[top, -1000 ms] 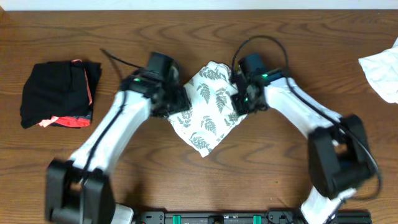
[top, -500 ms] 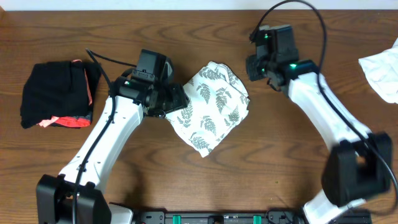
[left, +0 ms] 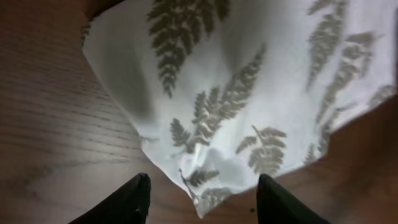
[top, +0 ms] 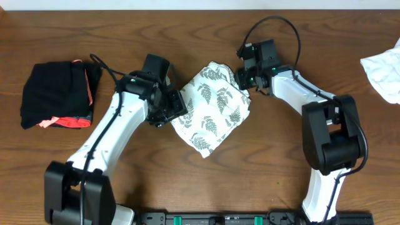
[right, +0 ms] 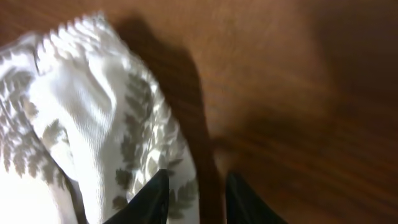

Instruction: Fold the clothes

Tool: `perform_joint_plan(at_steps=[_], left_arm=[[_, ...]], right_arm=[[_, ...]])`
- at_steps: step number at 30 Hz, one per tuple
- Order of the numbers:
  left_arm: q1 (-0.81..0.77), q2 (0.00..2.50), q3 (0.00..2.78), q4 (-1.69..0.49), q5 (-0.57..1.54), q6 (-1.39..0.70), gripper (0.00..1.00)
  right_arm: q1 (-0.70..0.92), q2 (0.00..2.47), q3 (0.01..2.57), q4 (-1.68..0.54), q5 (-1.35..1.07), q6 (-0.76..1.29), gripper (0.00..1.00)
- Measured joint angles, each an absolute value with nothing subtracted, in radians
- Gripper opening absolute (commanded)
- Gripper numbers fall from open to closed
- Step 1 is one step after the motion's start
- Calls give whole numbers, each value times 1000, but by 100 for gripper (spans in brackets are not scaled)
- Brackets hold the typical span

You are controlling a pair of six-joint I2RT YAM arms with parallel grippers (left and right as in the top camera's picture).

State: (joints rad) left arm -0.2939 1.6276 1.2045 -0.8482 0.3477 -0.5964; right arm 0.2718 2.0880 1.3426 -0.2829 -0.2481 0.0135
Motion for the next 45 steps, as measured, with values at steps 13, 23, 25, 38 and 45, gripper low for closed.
perform_joint_plan(at_steps=[13, 23, 25, 38, 45], left_arm=[[-294, 1891, 1203, -741, 334, -603, 55], [-283, 1903, 1202, -599, 330, -558, 55], [-282, 1903, 1202, -600, 330, -543, 55], [-188, 1904, 1220, -667, 337, -408, 55], [-155, 1822, 1248, -680, 334, -335, 56]], right_arm=[[333, 2098, 1351, -520, -472, -31, 21], [371, 2098, 1352, -603, -501, -50, 15], [371, 2098, 1352, -606, -502, -52, 14], [272, 2077, 1351, -677, -444, -38, 12], [195, 1901, 1337, -630, -300, -41, 12]])
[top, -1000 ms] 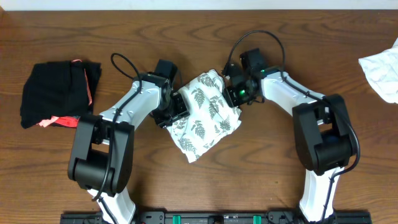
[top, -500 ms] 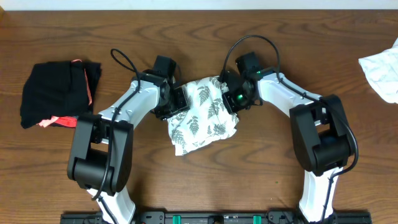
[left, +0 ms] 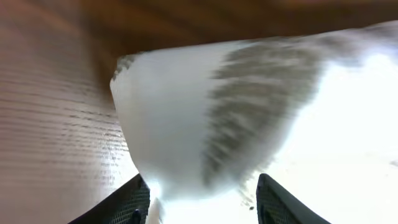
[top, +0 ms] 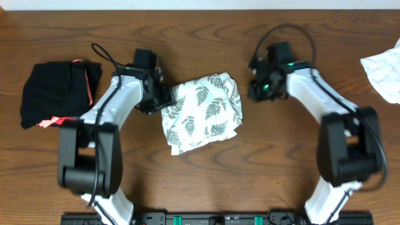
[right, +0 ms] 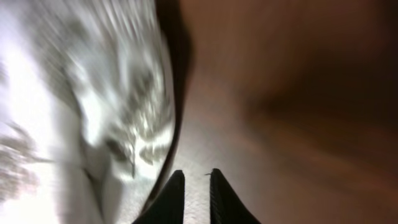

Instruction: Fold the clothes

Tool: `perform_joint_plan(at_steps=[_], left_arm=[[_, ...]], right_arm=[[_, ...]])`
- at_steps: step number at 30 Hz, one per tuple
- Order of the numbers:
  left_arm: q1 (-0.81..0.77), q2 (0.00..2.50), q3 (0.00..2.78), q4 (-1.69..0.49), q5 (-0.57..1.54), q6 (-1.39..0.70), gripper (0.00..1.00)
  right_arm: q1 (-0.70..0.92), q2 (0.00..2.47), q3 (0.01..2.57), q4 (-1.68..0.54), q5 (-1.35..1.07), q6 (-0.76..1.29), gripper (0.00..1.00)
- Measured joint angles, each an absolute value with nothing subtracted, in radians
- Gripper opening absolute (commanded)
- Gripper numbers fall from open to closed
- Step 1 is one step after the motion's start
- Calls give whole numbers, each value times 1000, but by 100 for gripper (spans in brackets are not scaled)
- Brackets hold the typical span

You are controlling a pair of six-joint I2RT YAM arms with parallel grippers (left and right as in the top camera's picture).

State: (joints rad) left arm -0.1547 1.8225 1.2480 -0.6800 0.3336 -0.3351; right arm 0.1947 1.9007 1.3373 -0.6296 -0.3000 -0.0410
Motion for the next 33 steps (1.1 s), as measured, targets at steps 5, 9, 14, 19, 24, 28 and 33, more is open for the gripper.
perform_joint_plan(at_steps=[5, 9, 14, 19, 24, 28, 33], left_arm=[[-192, 1629, 1269, -741, 339, -357, 55], [-263, 1557, 1283, -799, 344, -406, 56], [-364, 1586, 1261, -800, 340, -476, 56], [-440, 1633, 1222, -794, 320, -561, 56], [-476, 1682, 1199, -790, 308, -630, 55], [-495, 1731, 1197, -788, 307, -659, 56], [-506, 1796, 1197, -785, 291, -678, 56]], right_arm=[[197, 1779, 1343, -487, -279, -77, 11], [212, 1794, 1343, -397, -289, -113, 8], [243, 1869, 1343, -253, -301, -134, 7], [269, 1977, 1343, -139, -353, -141, 7], [302, 2071, 1343, -105, -390, -141, 8], [327, 2121, 1343, -100, -411, -141, 9], [332, 2137, 1342, -175, -426, -141, 9]])
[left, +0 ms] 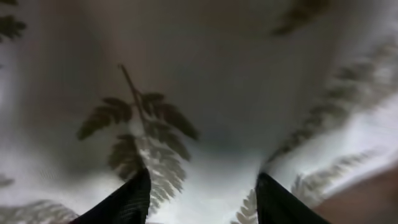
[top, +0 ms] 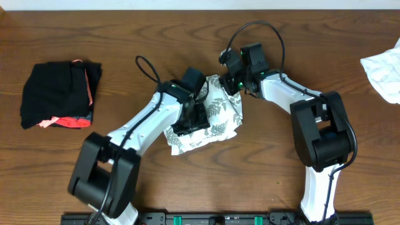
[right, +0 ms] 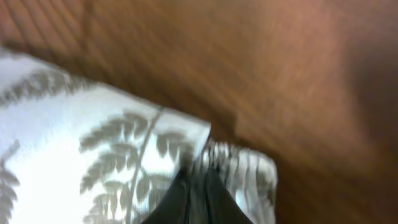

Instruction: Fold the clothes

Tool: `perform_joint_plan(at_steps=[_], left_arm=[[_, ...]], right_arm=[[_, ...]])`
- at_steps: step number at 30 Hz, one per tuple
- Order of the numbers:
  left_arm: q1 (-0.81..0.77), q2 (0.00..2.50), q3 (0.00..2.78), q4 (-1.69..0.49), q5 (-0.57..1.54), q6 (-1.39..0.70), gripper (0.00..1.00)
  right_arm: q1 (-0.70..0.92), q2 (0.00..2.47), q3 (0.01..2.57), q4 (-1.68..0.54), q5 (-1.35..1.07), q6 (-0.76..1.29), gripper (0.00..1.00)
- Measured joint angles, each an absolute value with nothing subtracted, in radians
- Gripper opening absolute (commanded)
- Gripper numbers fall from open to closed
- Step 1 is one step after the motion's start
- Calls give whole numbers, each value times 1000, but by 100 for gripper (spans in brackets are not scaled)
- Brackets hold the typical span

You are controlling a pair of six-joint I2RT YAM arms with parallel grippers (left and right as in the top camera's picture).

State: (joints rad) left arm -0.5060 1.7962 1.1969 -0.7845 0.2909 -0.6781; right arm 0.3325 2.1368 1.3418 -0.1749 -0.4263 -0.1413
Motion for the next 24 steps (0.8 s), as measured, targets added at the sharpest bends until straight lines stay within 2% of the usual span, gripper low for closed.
perform_joint_plan(at_steps=[11, 16, 24], left_arm=[[-484, 1906, 1198, -760, 196, -653, 56], [-357, 1911, 1205, -669, 204, -575, 56], [-147, 1945, 1235, -421, 244, -368, 56]], right_arm=[[289, 2123, 1367, -498, -487, -143, 2], [280, 2117, 1374, -649, -518, -127, 2], [297, 2117, 1367, -741, -574, -66, 2]])
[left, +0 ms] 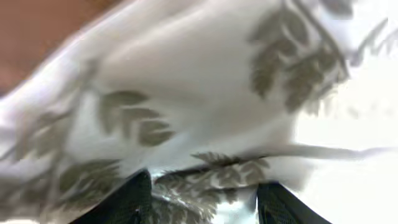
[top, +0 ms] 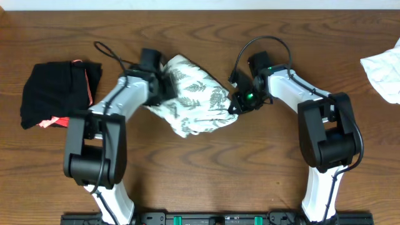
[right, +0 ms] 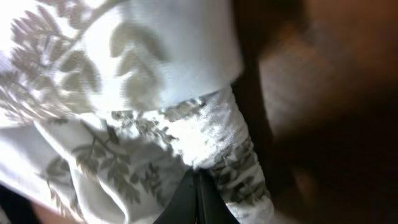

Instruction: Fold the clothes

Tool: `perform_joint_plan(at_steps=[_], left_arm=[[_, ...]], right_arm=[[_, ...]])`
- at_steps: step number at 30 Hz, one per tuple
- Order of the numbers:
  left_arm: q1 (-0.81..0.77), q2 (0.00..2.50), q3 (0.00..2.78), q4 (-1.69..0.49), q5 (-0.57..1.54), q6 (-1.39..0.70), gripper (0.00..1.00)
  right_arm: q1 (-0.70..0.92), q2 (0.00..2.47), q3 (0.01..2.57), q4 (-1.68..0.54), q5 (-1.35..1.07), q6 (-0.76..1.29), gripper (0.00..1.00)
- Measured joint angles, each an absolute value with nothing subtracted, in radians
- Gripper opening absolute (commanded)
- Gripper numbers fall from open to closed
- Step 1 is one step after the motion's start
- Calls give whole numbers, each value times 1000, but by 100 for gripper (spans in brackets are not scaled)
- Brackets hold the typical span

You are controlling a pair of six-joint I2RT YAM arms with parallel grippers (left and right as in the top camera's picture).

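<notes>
A white cloth with a grey fern print (top: 194,94) lies bunched at the table's middle, between my two arms. My left gripper (top: 164,83) is at its upper left edge. In the left wrist view its fingers (left: 134,199) stand wide apart, open, with the fern cloth (left: 199,93) filling the space between them. My right gripper (top: 240,104) is at the cloth's right edge. In the right wrist view that gripper (right: 198,196) is shut on a ribbed fold of the cloth (right: 211,137).
A folded stack of black clothes with a coral trim (top: 59,94) lies at the far left. Another white garment (top: 384,69) lies crumpled at the right edge. The table (top: 200,175) is dark brown wood.
My left gripper has gone from over the cloth's middle to its upper left edge. My right gripper, still shut on the cloth, is lower on its right side. The cloth now stretches up-left.
First the cloth lay as a diamond, with both grippers open at its left edge and upper right corner. Then it lay squarer, and the grippers stood beside it. Later my right gripper was shut on the upper right corner with the left over the middle. Now the cloth is bunched.
</notes>
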State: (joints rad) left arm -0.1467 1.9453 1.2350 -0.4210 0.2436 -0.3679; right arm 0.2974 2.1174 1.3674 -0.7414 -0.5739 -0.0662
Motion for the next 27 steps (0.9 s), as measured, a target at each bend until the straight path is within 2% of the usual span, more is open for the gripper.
perform_joint_plan(at_steps=[7, 14, 22, 27], left_arm=[[-115, 1951, 1272, -435, 274, -226, 56], [-134, 1793, 1275, -573, 418, -197, 55], [-323, 1611, 1281, -688, 488, -184, 55], [-465, 1604, 1280, -696, 404, -243, 55]], right_arm=[[331, 2110, 1364, -721, -549, -18, 6], [329, 2035, 1362, -538, -438, -4, 16], [374, 1938, 1464, -380, -403, -12, 16], [407, 1939, 1511, -377, -373, -24, 15]])
